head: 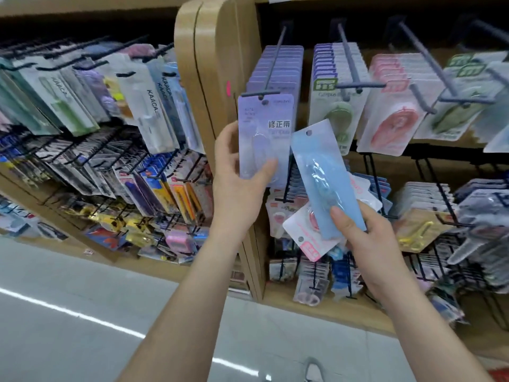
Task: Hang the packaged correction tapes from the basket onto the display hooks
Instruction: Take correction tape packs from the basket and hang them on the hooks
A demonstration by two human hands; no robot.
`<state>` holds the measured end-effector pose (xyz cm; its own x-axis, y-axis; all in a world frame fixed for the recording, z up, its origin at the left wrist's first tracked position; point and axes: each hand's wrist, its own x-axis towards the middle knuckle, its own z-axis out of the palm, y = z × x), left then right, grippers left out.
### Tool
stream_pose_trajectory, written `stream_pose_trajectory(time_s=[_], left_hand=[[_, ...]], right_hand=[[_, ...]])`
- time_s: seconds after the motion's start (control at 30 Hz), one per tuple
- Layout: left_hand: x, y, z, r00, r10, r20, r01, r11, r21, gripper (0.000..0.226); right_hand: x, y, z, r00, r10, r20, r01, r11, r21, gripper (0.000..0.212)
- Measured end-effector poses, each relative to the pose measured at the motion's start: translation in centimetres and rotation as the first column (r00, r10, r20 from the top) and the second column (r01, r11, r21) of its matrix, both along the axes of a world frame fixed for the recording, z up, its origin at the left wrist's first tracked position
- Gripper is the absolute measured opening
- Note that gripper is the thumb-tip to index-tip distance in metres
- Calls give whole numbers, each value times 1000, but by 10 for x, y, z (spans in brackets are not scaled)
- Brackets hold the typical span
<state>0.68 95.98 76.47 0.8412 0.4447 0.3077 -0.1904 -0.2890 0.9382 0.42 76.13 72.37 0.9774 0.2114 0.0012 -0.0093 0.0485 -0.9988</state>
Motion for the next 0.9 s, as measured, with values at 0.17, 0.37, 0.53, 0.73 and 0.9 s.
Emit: stream_pose_trajectory(time_s=[0.17,0.37,0.53,0.73,0.9], left_hand=[[15,-6,-3,986,121,118,-137,981,137,68],[42,-9,1,980,197,-24,-175,913,368,60],[23,-7,11,960,225,-164,-98,824,557,61],[-40,-41,-17,927,-189,-323,244,960,138,38],[-47,-55,-26,916,-265,-301,204,954,-219,35]], right_hand=[[1,-3,-1,998,-59,2,59,996,74,34],[1,-3,1,999,3,53,-6,999,49,30],[2,-5,7,996,41,77,-42,999,19,33],[5,0,8,995,93,35,-97,985,142,31],[2,9,11,992,124,23,-126,968,219,32]])
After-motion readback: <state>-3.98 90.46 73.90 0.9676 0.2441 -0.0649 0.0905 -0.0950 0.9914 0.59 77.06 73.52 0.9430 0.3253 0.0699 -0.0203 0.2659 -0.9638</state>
